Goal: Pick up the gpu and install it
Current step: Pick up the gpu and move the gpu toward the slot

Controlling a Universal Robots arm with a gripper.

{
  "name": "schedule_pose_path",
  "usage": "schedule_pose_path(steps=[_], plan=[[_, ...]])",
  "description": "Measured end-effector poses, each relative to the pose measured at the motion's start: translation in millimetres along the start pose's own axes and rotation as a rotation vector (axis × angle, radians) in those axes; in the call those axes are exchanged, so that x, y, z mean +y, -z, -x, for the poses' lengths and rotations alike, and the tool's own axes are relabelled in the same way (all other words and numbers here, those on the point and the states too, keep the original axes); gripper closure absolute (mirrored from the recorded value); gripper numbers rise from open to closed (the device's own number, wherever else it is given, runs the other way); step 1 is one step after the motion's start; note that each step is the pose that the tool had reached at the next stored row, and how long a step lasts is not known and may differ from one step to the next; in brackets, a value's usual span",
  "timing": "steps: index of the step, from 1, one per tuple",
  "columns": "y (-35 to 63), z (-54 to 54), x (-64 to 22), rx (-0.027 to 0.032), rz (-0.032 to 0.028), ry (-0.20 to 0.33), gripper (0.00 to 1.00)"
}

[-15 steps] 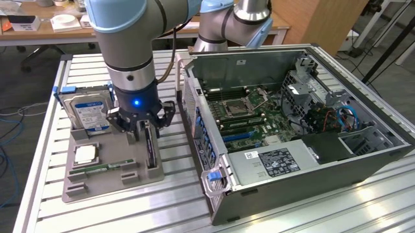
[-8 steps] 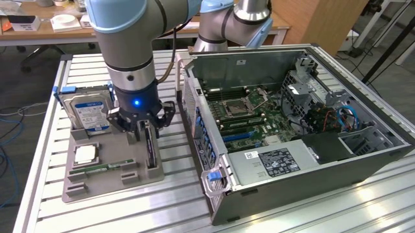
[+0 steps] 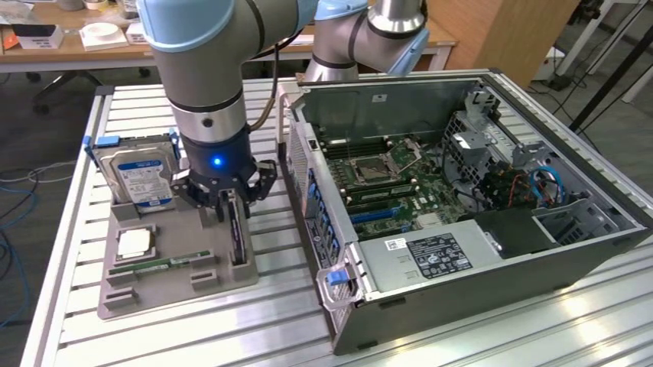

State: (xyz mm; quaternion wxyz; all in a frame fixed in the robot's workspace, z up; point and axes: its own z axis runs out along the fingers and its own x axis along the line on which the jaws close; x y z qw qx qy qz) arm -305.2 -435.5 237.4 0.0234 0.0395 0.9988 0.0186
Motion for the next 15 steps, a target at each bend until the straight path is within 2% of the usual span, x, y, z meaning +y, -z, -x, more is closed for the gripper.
schedule_pose_path(steps=[3,4,15], plan=[[0.0,0.0,0.0,0.0000,0.0000,0.000,0.57],[0.0,0.0,0.0,0.0000,0.0000,0.000,0.64],[0.0,0.0,0.0,0.0000,0.0000,0.000,0.64]])
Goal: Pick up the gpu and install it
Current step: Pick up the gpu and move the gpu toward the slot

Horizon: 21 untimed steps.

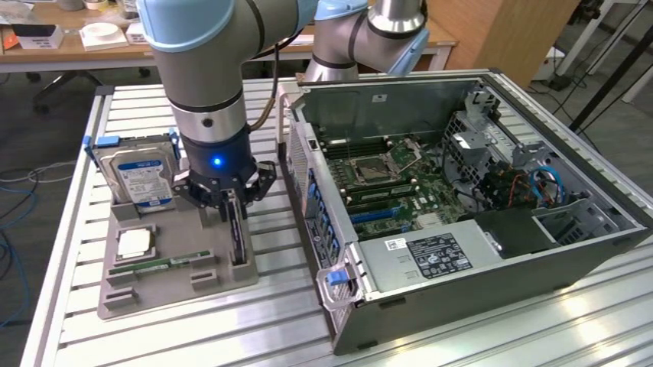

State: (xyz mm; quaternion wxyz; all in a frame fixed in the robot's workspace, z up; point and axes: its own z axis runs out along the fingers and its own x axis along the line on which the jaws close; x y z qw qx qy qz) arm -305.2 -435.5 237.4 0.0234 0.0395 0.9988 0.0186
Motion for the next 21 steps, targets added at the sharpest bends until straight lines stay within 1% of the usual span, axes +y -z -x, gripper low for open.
schedule_pose_path(steps=[5,7,8,21], plan=[[0.0,0.0,0.0,0.0000,0.0000,0.000,0.64],[0.0,0.0,0.0,0.0000,0.0000,0.000,0.65],[0.0,0.0,0.0,0.0001,-0.0001,0.000,0.72],[0.0,0.0,0.0,0.0000,0.0000,0.000,0.73]])
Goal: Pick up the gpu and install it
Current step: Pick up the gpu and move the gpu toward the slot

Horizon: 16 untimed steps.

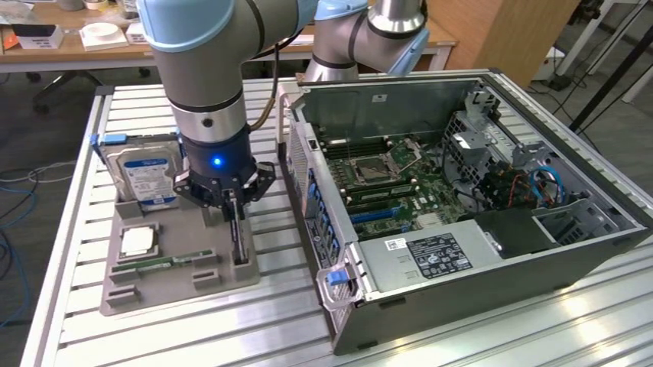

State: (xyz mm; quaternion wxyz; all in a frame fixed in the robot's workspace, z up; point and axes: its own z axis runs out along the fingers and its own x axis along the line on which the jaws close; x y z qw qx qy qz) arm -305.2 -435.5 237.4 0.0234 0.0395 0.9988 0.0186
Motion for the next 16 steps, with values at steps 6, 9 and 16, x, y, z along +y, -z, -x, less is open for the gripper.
schedule_pose_path(steps=[6,9,16], plan=[[0.0,0.0,0.0,0.0000,0.0001,0.000,0.74],[0.0,0.0,0.0,0.0000,0.0000,0.000,0.74],[0.0,0.0,0.0,0.0000,0.0000,0.000,0.74]])
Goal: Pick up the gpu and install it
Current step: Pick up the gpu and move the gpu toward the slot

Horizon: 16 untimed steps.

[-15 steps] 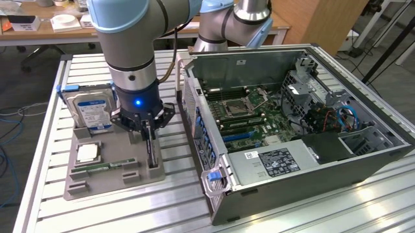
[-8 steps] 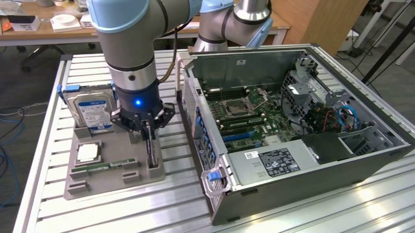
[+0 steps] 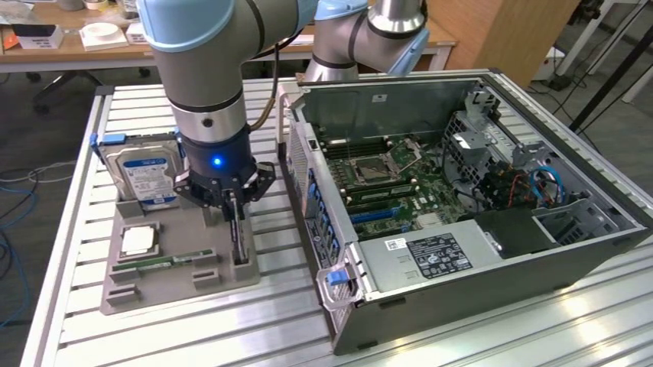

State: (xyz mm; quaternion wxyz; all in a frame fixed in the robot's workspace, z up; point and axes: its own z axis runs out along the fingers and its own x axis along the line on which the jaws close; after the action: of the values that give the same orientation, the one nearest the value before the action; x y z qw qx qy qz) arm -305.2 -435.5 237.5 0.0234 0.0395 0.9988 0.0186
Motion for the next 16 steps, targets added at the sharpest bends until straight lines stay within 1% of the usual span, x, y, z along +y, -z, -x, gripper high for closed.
schedule_pose_path(steps=[4,16], plan=[[3.3,0.1,0.2,0.0022,-0.0002,0.000,0.74],[22.9,1.1,0.9,0.0049,0.0004,0.000,0.74]])
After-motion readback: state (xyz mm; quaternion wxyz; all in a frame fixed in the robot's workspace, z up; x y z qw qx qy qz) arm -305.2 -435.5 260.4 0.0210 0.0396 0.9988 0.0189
